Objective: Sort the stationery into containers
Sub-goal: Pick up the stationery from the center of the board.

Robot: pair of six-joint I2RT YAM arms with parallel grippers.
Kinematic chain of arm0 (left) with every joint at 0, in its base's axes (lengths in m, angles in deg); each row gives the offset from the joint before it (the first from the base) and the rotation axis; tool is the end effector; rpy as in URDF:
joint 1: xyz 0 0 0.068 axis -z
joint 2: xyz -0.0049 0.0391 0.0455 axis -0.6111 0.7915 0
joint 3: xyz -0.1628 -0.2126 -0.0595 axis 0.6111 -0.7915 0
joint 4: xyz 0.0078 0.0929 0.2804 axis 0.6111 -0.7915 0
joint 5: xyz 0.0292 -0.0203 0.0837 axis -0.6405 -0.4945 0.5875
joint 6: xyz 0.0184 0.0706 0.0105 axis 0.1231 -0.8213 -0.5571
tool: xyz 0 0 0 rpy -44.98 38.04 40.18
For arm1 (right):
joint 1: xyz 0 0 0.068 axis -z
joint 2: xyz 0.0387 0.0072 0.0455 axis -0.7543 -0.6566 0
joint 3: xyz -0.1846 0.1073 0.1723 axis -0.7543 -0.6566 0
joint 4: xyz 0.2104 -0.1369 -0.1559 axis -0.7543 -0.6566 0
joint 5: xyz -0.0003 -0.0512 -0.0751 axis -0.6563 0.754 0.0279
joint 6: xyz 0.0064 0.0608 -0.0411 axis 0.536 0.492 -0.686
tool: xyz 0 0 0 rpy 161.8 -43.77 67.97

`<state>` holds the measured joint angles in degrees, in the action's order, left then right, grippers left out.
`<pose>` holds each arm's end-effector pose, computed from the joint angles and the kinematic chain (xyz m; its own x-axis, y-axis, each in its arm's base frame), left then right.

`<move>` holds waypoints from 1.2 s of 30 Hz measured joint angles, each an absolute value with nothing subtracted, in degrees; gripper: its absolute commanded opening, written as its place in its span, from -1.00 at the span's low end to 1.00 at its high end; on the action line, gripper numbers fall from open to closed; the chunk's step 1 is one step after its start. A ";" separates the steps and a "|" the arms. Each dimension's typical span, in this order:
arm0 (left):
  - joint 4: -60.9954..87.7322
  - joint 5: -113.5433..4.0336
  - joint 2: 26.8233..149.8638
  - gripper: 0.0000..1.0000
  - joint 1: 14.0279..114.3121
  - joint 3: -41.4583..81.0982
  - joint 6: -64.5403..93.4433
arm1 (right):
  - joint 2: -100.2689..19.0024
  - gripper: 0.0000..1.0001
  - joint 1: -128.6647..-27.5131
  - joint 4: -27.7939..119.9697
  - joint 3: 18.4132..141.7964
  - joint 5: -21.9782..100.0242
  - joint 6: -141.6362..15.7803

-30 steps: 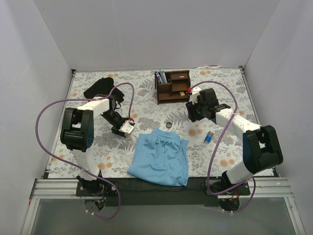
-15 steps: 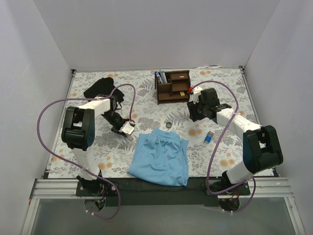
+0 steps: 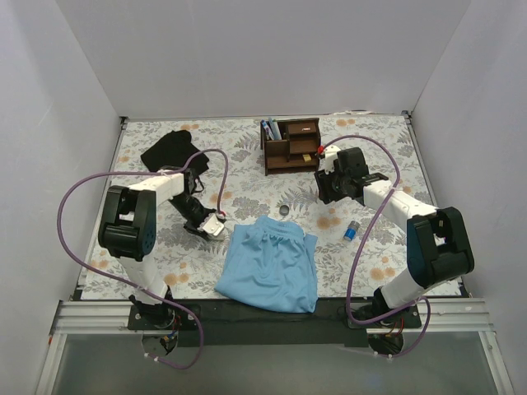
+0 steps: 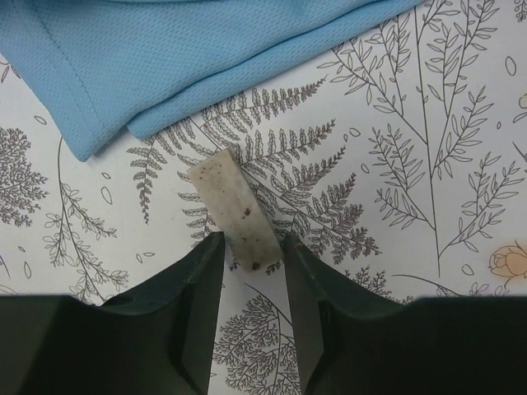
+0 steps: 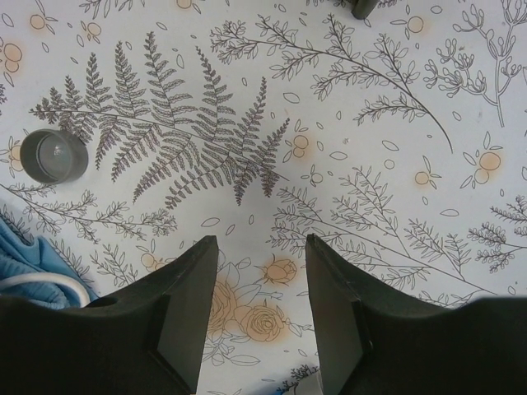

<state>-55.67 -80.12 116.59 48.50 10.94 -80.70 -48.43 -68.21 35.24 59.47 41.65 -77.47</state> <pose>0.2867 -0.0896 0.1157 -0.1103 0.8635 -0.4921 0.9312 -0.0832 -0.3547 0.3538 0.1293 0.1761 -0.6133 -0.3560 -0.7051 -0.4732 0.8804 -0.0330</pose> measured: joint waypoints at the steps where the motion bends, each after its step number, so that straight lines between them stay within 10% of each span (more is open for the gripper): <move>1: -55.56 -80.12 116.51 -0.32 48.81 10.81 -80.68 | -48.50 0.11 -68.21 35.26 59.67 41.63 -77.45; 7: -53.38 -80.51 116.31 -0.37 51.52 10.78 -76.61 | -48.61 0.12 -68.21 35.26 60.28 41.49 -77.40; 12: -51.39 -80.12 116.42 -1.00 53.99 11.70 -66.53 | -48.65 0.11 -68.21 35.26 60.28 41.49 -77.36; 36: -56.90 -78.66 122.98 -1.00 55.63 39.66 -36.00 | -46.36 0.03 -66.87 33.30 60.59 35.88 -81.71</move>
<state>-56.90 -78.66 122.98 55.63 39.66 -36.00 -46.36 -66.87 33.30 60.59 35.88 -81.71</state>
